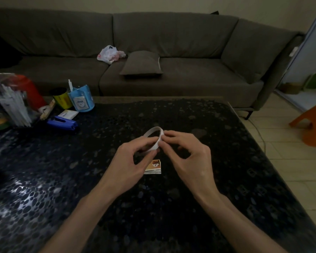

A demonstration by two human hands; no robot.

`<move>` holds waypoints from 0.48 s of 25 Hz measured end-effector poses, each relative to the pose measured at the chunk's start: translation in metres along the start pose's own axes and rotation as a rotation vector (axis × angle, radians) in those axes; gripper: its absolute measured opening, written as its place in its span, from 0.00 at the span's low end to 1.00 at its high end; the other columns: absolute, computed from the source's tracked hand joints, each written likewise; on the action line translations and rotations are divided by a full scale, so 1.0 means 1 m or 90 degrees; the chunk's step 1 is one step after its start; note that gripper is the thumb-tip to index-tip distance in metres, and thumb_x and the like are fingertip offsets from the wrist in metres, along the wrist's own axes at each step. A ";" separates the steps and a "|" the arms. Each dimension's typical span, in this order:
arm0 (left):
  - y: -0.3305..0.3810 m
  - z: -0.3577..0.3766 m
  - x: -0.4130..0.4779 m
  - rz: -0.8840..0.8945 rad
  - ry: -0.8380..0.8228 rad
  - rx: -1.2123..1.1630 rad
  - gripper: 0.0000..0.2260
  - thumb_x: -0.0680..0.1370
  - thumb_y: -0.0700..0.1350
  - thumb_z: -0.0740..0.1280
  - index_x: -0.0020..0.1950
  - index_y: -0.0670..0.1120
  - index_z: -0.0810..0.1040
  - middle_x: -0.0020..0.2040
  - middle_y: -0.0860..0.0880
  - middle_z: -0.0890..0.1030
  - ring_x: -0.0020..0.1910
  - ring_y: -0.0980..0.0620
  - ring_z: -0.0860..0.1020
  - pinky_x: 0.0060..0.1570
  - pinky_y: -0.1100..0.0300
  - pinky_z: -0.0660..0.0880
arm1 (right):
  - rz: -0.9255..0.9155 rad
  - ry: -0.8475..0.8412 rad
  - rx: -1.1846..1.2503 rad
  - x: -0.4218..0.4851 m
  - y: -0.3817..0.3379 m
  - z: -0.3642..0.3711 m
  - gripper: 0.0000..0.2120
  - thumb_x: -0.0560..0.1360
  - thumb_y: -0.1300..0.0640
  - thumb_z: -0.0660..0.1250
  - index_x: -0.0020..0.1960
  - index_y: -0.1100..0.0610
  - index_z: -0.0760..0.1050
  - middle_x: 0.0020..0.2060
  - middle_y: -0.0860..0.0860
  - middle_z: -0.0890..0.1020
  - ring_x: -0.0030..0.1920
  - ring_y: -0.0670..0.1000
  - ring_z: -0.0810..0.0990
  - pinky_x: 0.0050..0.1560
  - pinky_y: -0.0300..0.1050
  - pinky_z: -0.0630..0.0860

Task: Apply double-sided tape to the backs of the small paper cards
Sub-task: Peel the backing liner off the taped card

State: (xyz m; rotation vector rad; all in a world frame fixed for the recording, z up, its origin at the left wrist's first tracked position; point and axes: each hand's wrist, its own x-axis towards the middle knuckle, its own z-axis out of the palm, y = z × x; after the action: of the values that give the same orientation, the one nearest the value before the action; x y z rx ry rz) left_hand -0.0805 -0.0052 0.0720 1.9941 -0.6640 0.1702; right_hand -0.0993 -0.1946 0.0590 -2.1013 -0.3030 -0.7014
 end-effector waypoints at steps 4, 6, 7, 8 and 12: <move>-0.002 -0.005 -0.001 -0.038 -0.010 -0.009 0.17 0.81 0.44 0.69 0.67 0.59 0.79 0.53 0.64 0.85 0.54 0.62 0.83 0.57 0.67 0.78 | 0.025 -0.070 0.045 0.006 0.002 -0.003 0.17 0.77 0.51 0.73 0.66 0.49 0.81 0.61 0.40 0.83 0.64 0.40 0.80 0.63 0.44 0.79; -0.003 -0.008 0.000 -0.059 -0.024 0.008 0.12 0.79 0.52 0.67 0.62 0.58 0.83 0.48 0.62 0.85 0.51 0.62 0.84 0.55 0.63 0.79 | 0.063 -0.136 0.070 0.012 0.006 -0.005 0.19 0.79 0.50 0.72 0.69 0.46 0.79 0.62 0.39 0.81 0.64 0.39 0.78 0.63 0.41 0.78; -0.003 -0.010 0.001 -0.067 -0.028 0.010 0.11 0.78 0.55 0.66 0.58 0.58 0.83 0.46 0.62 0.85 0.51 0.62 0.84 0.55 0.63 0.78 | 0.076 -0.163 0.076 0.014 0.008 -0.006 0.19 0.79 0.50 0.72 0.70 0.45 0.78 0.62 0.39 0.81 0.64 0.38 0.78 0.62 0.40 0.78; -0.003 -0.011 0.001 -0.071 -0.027 0.011 0.11 0.76 0.58 0.66 0.55 0.59 0.83 0.44 0.61 0.85 0.50 0.62 0.83 0.55 0.64 0.76 | 0.083 -0.182 0.084 0.015 0.010 -0.007 0.19 0.79 0.50 0.72 0.70 0.45 0.78 0.61 0.39 0.81 0.62 0.38 0.79 0.60 0.39 0.79; -0.001 -0.013 -0.001 -0.067 -0.013 -0.020 0.11 0.76 0.59 0.64 0.52 0.60 0.83 0.38 0.58 0.82 0.41 0.59 0.81 0.43 0.71 0.74 | 0.092 -0.227 0.135 0.020 0.013 -0.008 0.18 0.78 0.49 0.72 0.67 0.45 0.80 0.59 0.38 0.82 0.61 0.40 0.81 0.58 0.41 0.81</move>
State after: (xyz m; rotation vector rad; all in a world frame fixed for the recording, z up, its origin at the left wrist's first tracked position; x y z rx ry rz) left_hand -0.0786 0.0065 0.0774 1.9972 -0.5697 0.0765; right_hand -0.0802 -0.2097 0.0656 -2.0120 -0.3979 -0.1955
